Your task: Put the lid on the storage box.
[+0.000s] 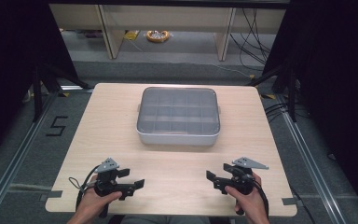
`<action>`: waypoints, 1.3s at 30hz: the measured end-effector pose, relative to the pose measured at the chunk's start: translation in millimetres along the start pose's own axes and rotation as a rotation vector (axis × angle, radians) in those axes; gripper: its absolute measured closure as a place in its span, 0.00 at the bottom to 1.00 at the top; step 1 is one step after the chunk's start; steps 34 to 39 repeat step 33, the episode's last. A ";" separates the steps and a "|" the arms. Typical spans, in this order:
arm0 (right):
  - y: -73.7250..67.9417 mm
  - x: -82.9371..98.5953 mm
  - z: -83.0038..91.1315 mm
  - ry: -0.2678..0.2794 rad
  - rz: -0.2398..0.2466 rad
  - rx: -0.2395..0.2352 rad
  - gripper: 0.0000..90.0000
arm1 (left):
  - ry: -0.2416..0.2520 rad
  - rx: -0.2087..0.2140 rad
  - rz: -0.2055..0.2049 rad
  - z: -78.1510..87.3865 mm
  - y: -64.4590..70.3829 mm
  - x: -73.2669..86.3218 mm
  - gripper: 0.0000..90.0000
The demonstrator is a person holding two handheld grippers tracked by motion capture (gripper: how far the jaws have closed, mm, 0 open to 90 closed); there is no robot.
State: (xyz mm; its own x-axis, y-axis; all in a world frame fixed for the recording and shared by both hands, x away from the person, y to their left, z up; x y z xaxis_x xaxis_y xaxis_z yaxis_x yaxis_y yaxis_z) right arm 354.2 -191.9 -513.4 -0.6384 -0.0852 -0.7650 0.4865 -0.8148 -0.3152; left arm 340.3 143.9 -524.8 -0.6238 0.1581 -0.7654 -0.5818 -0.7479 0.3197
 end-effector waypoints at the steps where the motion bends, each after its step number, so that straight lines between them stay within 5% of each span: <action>1: -1.2 2.1 1.2 -0.010 0.002 -0.007 0.21 | -0.002 0.002 -0.001 0.1 1.6 1.9 0.20; 8: -9.7 18.5 4.4 -0.032 0.027 -0.020 0.21 | -0.023 0.008 -0.015 2.0 10.3 13.8 0.20; 11: -17.9 26.4 7.4 -0.056 -0.028 -0.039 0.21 | -0.035 0.015 -0.025 4.2 13.7 17.6 0.20; 12: -16.1 27.4 7.7 -0.051 0.019 -0.051 0.21 | -0.038 0.015 -0.027 4.4 14.9 19.3 0.20; 17: -23.2 38.2 13.8 -0.082 -0.015 -0.051 0.21 | -0.062 0.013 -0.058 4.8 21.2 26.7 0.21; 19: -21.1 40.6 14.9 -0.080 0.031 -0.048 0.21 | -0.066 0.016 -0.066 5.2 23.8 28.4 0.21; 20: -25.1 43.1 14.8 -0.086 -0.003 -0.061 0.21 | -0.070 0.020 -0.065 5.3 25.3 29.6 0.21; 21: -24.0 44.8 17.1 -0.098 0.015 -0.051 0.21 | -0.075 0.020 -0.071 5.6 25.5 30.3 0.21; 39: -24.0 48.3 16.7 -0.094 0.056 -0.061 0.21 | -0.074 0.016 -0.072 4.9 26.5 31.3 0.21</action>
Point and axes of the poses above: each handheld gripper's, and its own axes: z roughly backward along the jaws, x roughly out of its underside, y roughly to its right, the point moved 6 cm from there along -z, roughly forward along the jaws, and after that the axes turned 2 degrees about -x, right-handed, at the moved point
